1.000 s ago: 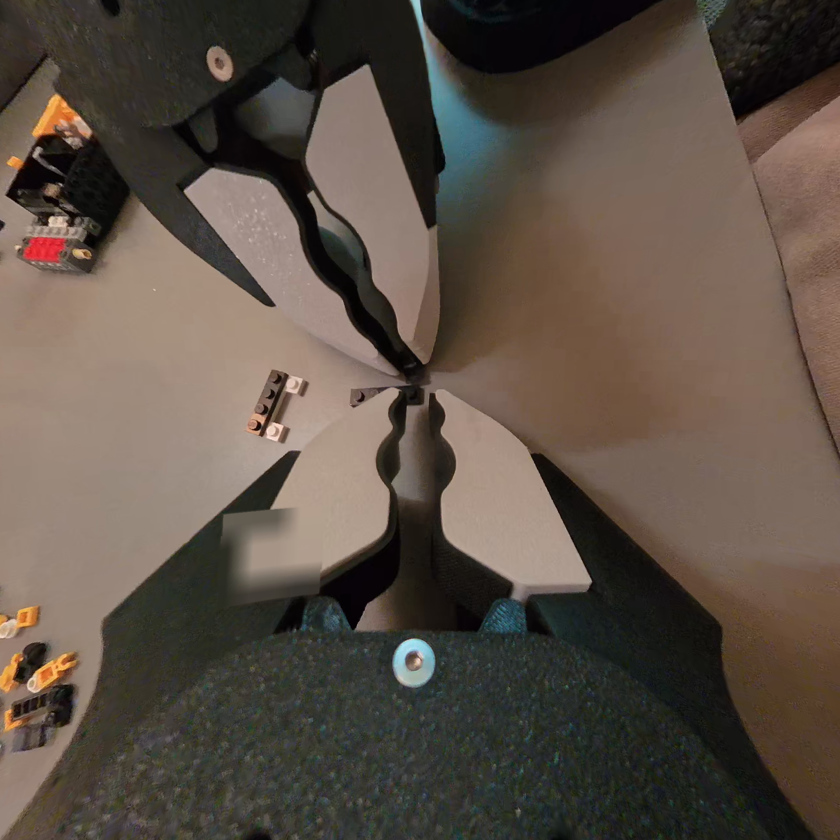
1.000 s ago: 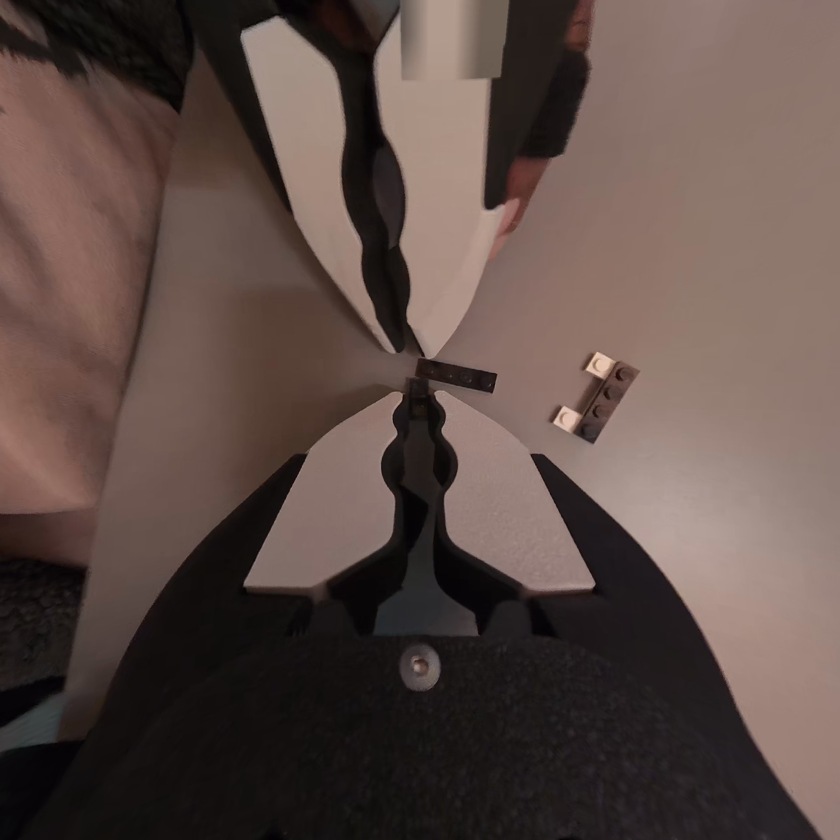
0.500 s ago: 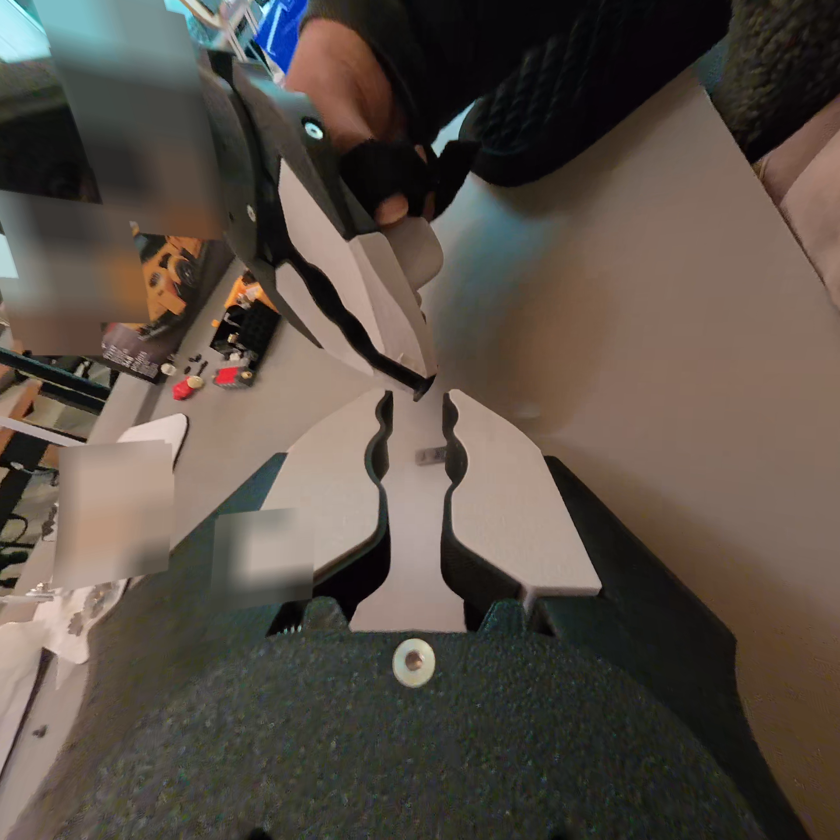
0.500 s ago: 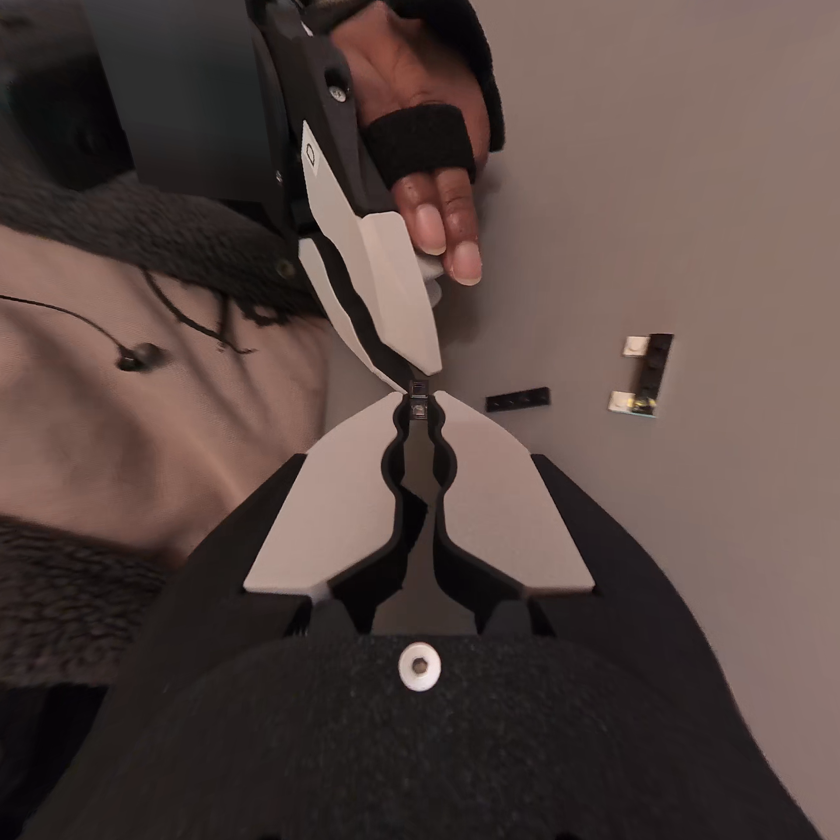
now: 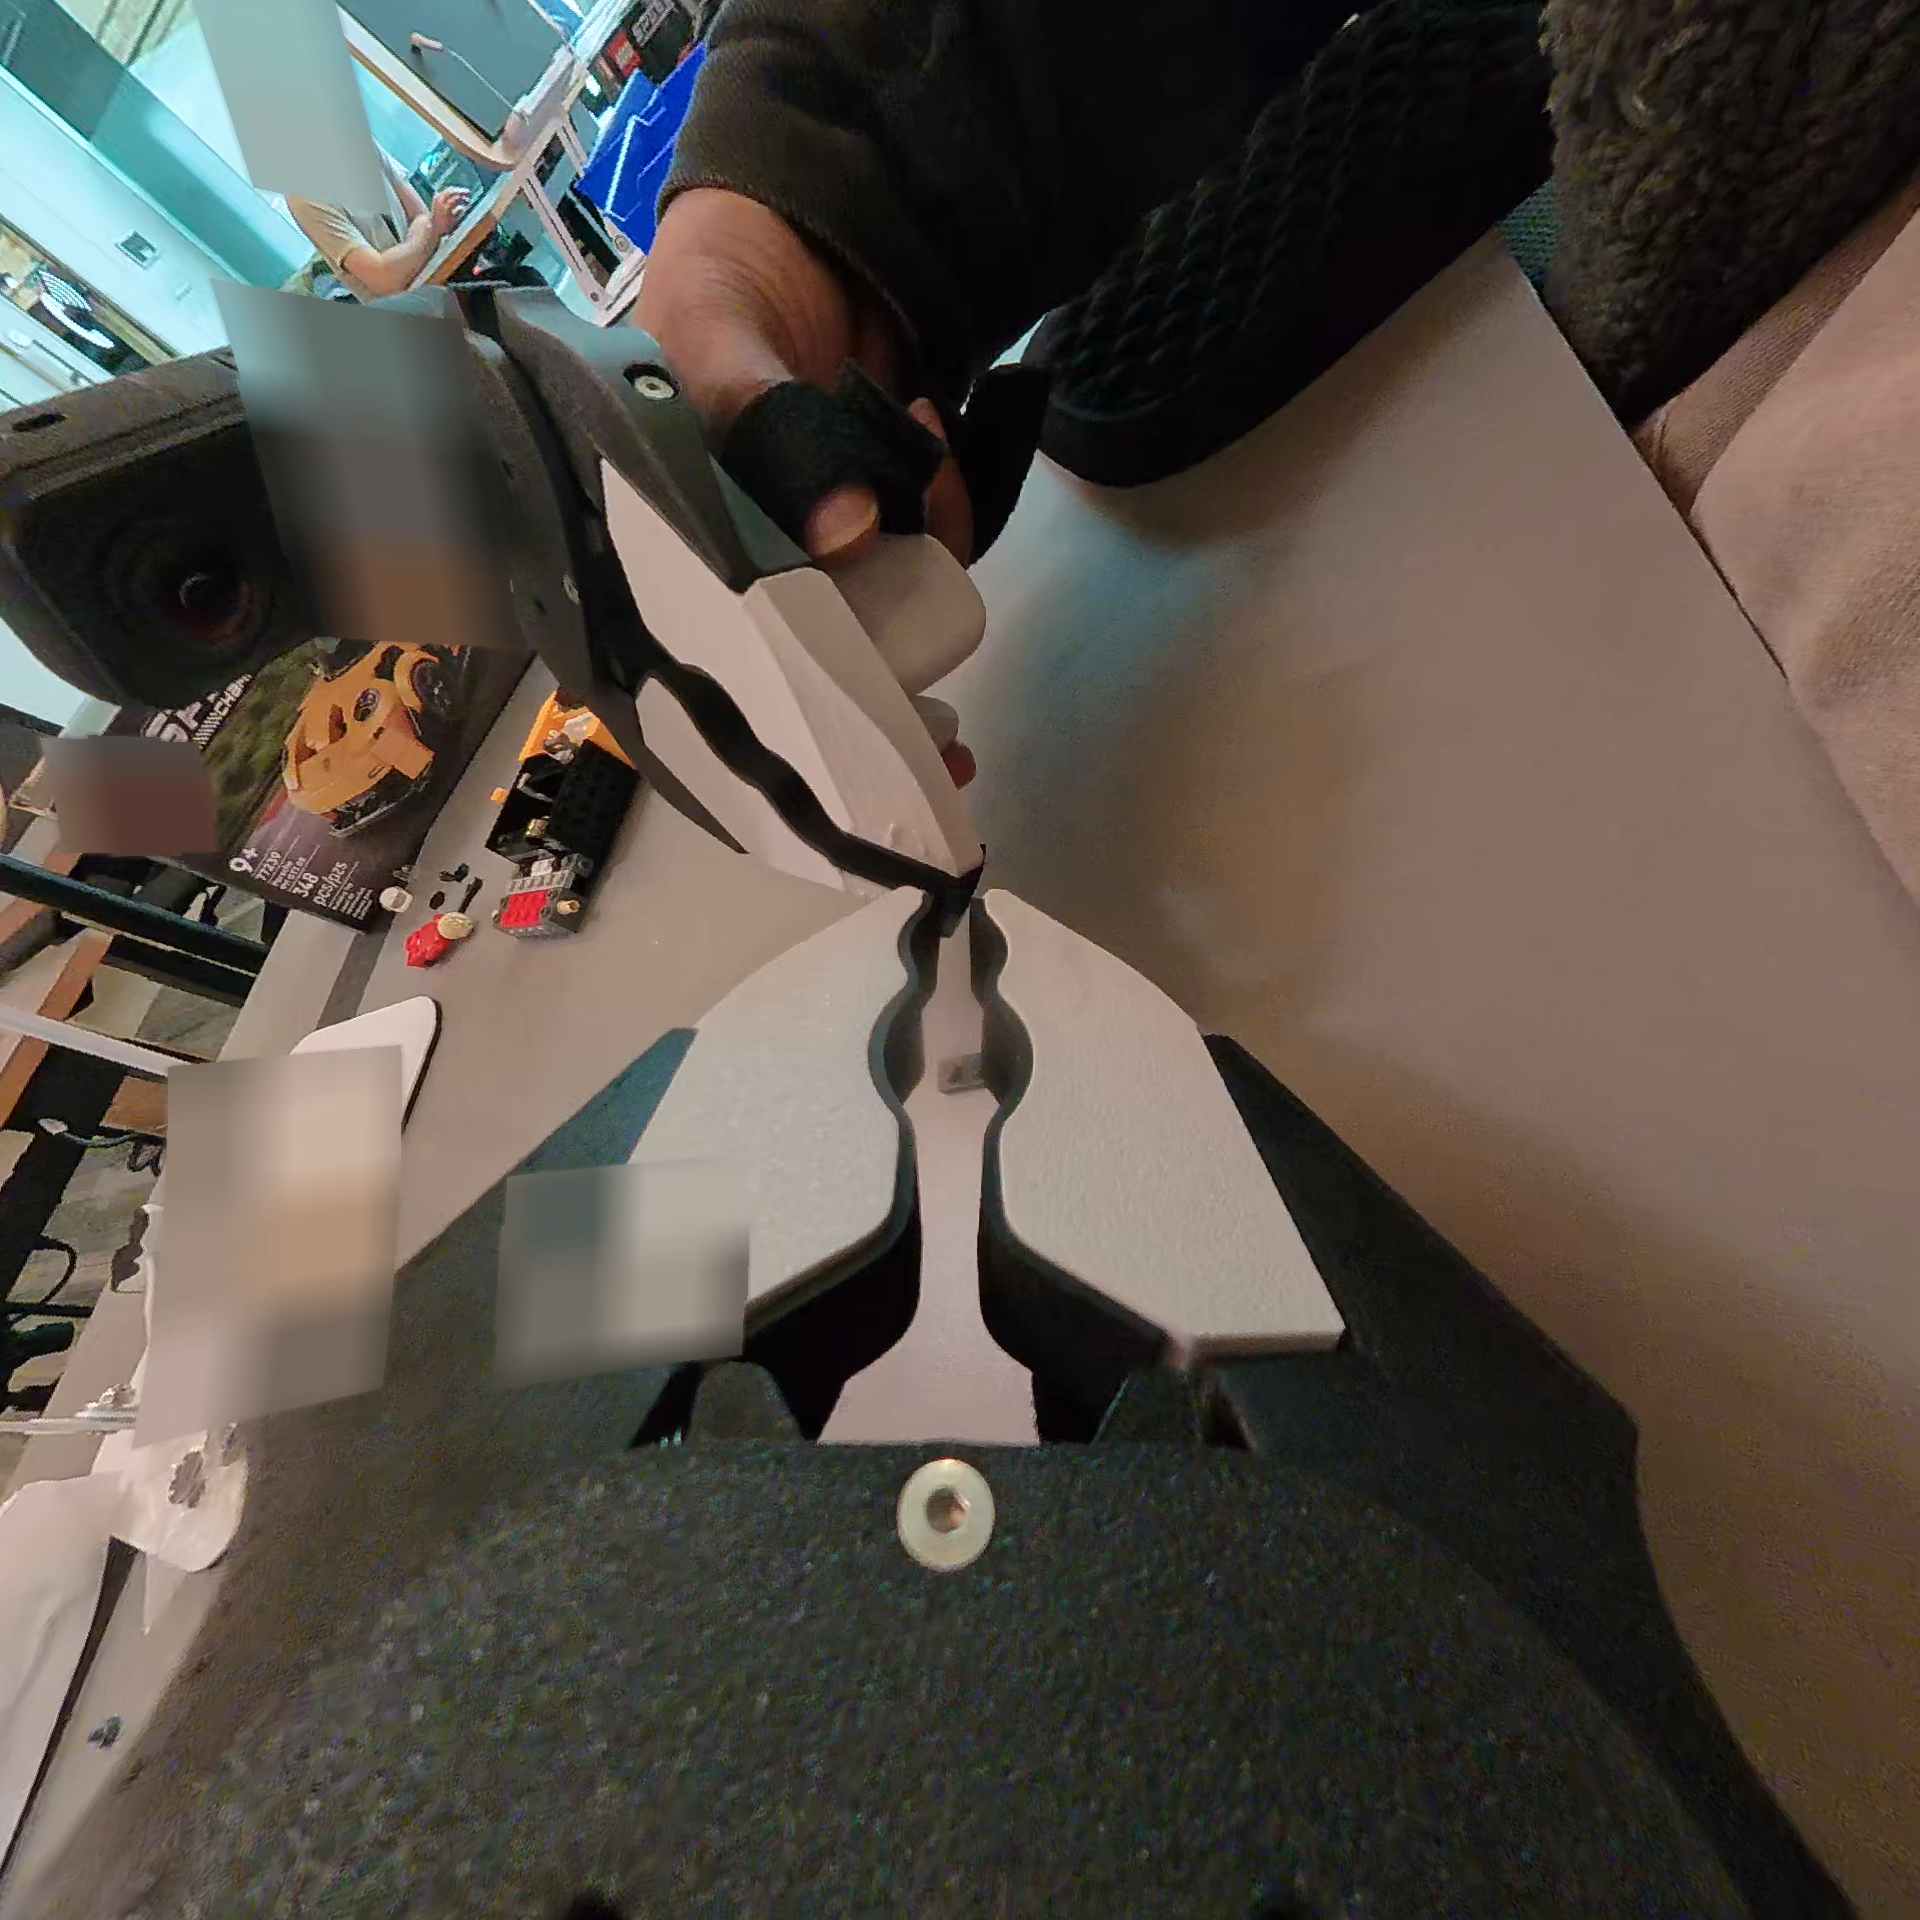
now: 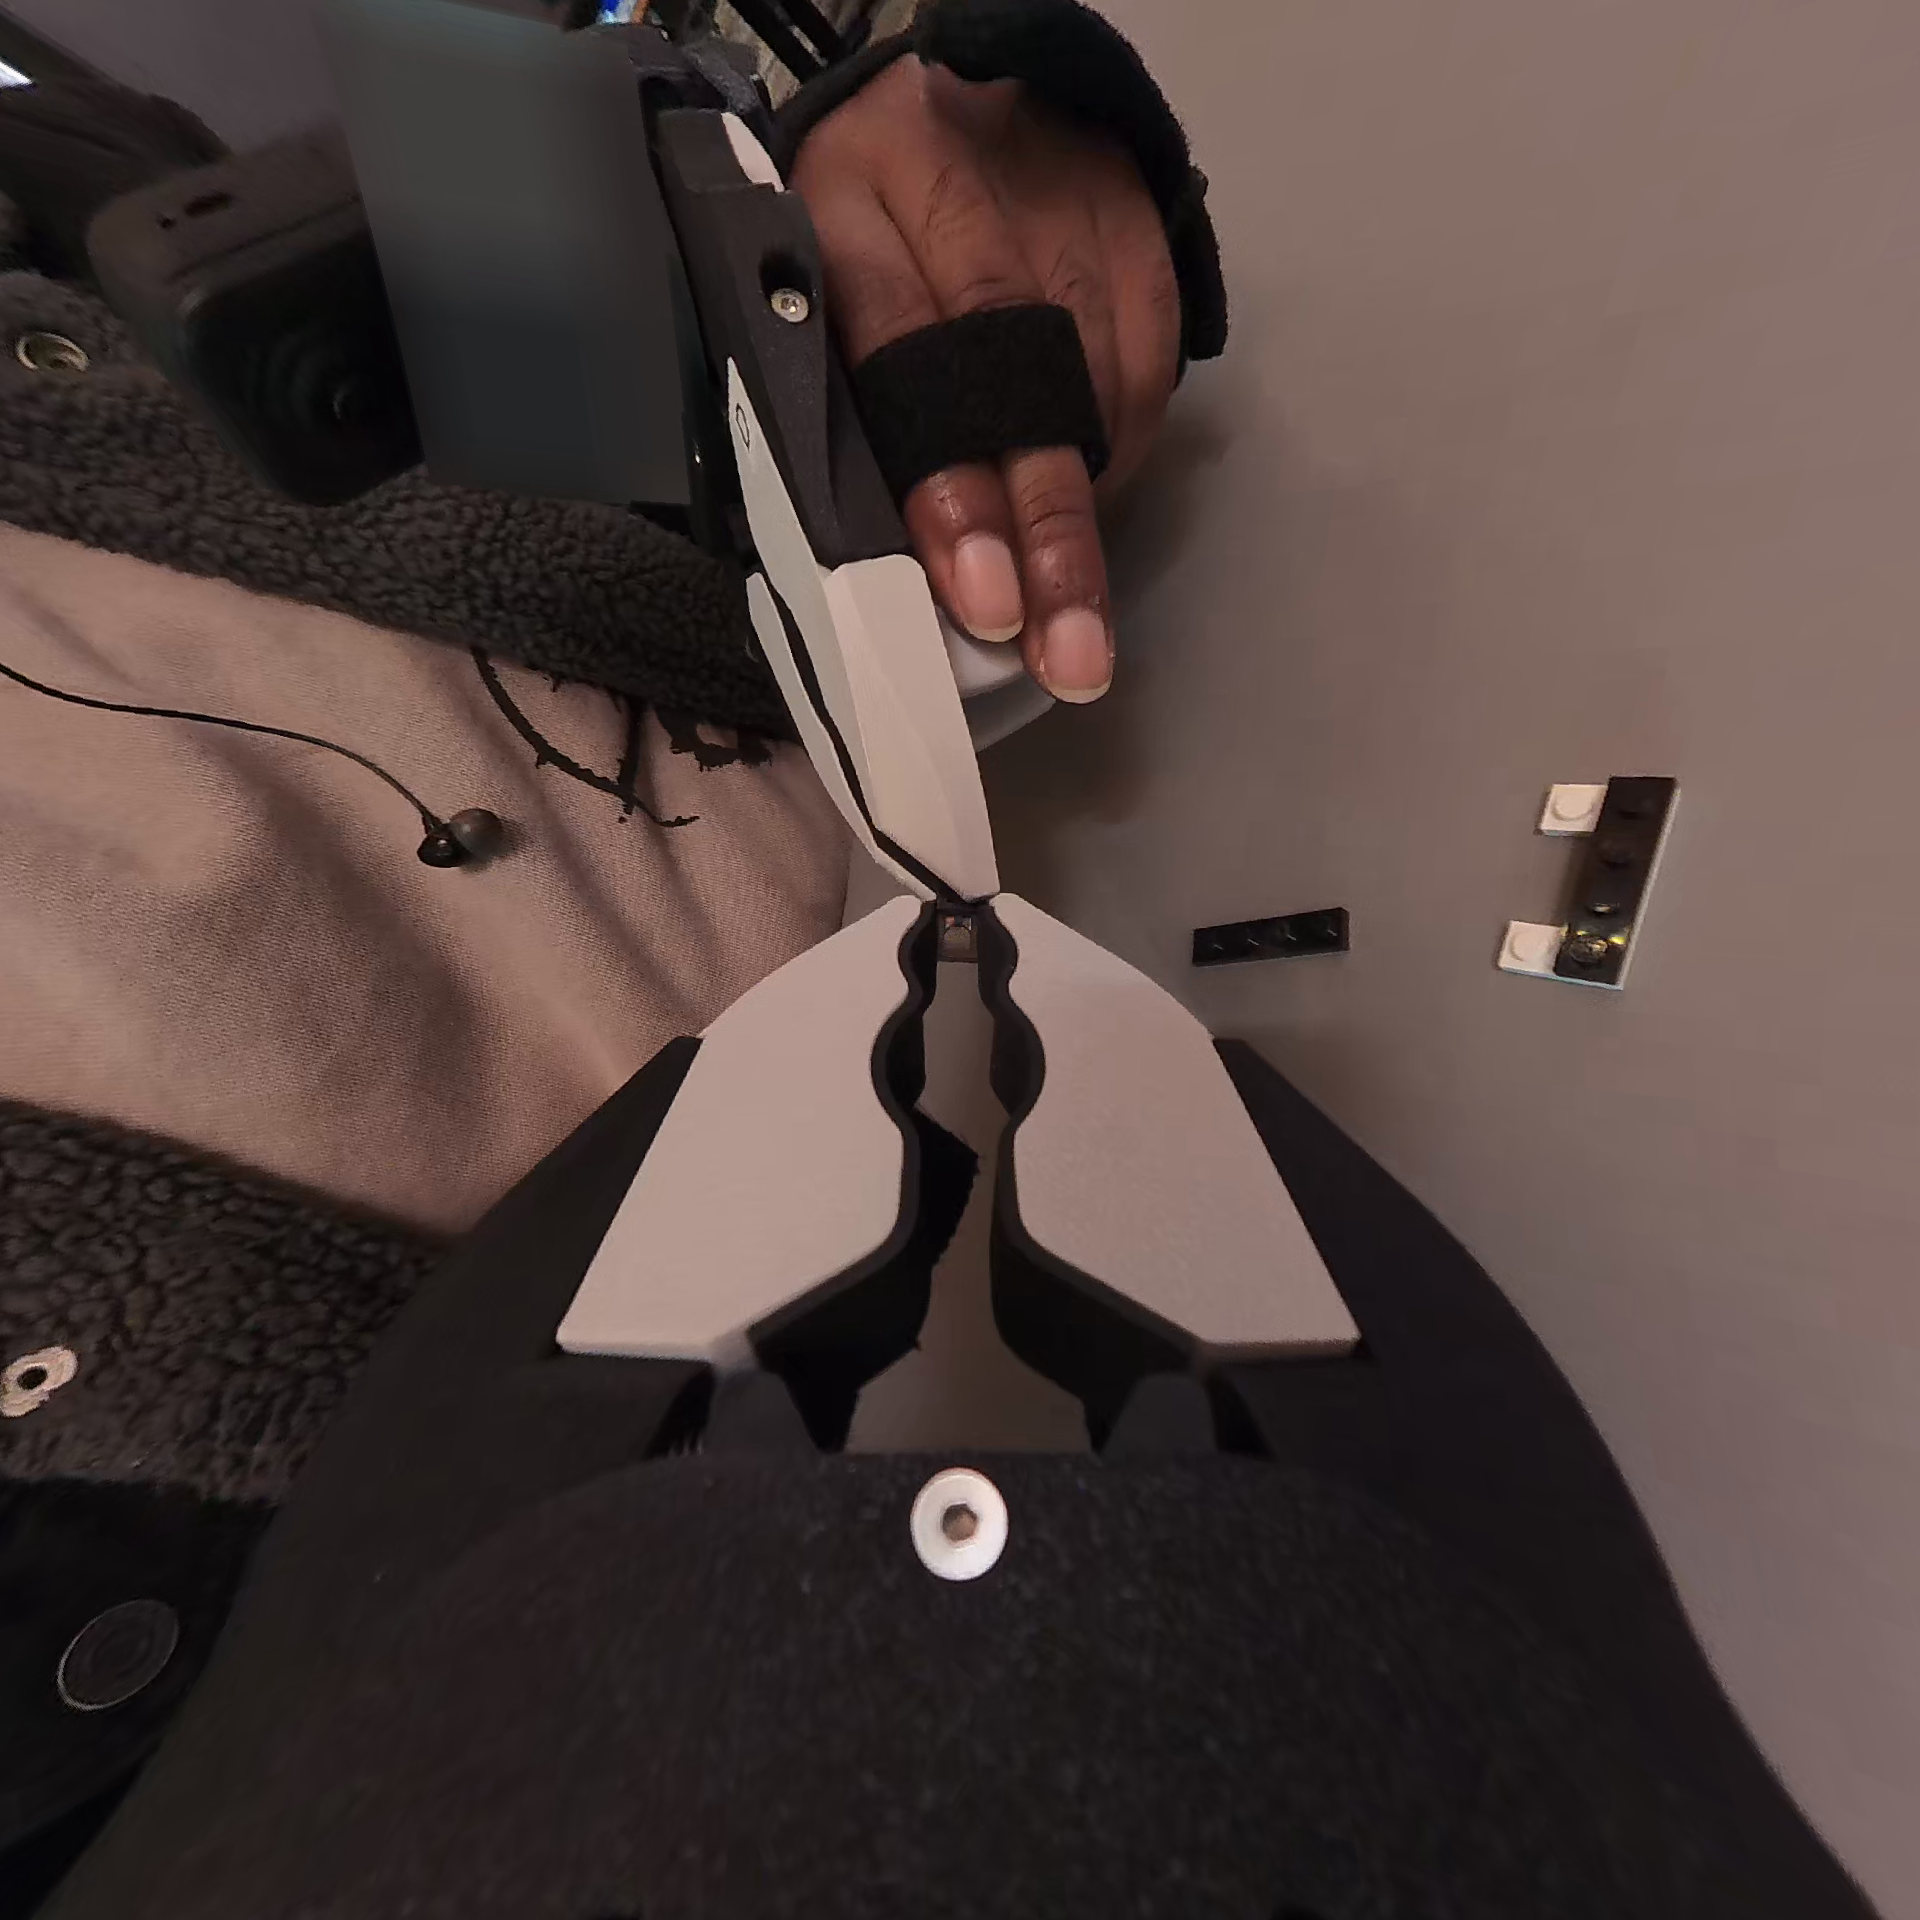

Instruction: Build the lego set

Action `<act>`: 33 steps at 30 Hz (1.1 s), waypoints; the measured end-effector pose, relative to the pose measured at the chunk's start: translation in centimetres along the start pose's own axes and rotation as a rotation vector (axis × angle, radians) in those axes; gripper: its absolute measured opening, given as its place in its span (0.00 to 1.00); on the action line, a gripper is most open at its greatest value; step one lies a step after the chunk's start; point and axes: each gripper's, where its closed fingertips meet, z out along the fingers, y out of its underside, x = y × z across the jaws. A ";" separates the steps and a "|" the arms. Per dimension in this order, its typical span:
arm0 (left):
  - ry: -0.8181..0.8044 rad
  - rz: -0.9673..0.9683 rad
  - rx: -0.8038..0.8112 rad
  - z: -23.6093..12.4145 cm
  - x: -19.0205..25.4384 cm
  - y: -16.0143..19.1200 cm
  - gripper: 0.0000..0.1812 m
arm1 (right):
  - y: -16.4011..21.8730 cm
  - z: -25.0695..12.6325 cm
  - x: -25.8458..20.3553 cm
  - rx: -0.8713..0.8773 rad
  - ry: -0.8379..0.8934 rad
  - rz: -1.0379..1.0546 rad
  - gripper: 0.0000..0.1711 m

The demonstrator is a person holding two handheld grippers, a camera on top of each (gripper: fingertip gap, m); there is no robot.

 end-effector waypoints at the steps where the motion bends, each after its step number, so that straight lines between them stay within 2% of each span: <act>1: 0.000 -0.006 0.000 0.0 0.0 0.0 0.02 | -0.1 -0.1 0.0 0.005 0.002 -0.006 0.04; 4: 0.034 -0.145 0.017 -0.4 -0.2 -0.3 0.02 | -0.8 -0.6 0.0 0.053 0.062 -0.108 0.06; 7: 0.164 -0.504 0.065 -0.7 -0.7 -0.6 0.02 | -1.9 -1.6 0.0 0.117 0.243 -0.373 0.12; 10: 0.318 -0.904 0.149 -1.4 -1.4 -1.3 0.02 | -2.3 -1.9 -0.4 0.103 0.474 -0.667 0.13; 12: 0.401 -1.091 0.185 -1.7 -1.5 -1.3 0.02 | -2.4 -1.9 -0.6 0.089 0.607 -0.813 0.13; 15: 0.507 -1.257 0.204 -1.9 -1.0 -1.5 0.02 | -2.4 -1.7 -0.2 0.045 0.741 -0.923 0.13; 19: 0.571 -1.374 0.208 -2.0 -0.9 -1.2 0.02 | -2.2 -0.8 0.0 -0.006 0.750 -0.981 0.08; 22: 0.588 -1.434 0.218 -2.1 -1.1 -0.8 0.02 | -2.3 -0.8 0.2 -0.022 0.751 -0.973 0.05; 24: 0.584 -1.451 0.217 -2.0 -1.1 -0.7 0.02 | -2.3 -0.8 0.5 -0.006 0.725 -0.894 0.05; 26: 0.536 -1.383 0.191 -2.0 -1.3 -0.2 0.02 | -2.3 -0.9 0.8 0.032 0.676 -0.768 0.05; 28: 0.441 -1.228 0.113 -2.0 -1.3 0.9 0.05 | -1.7 -0.9 1.7 0.037 0.634 -0.642 0.05; 33: 0.256 -0.675 -0.129 -2.0 -0.2 3.3 0.05 | 0.3 0.3 4.0 -0.013 0.554 -0.391 0.04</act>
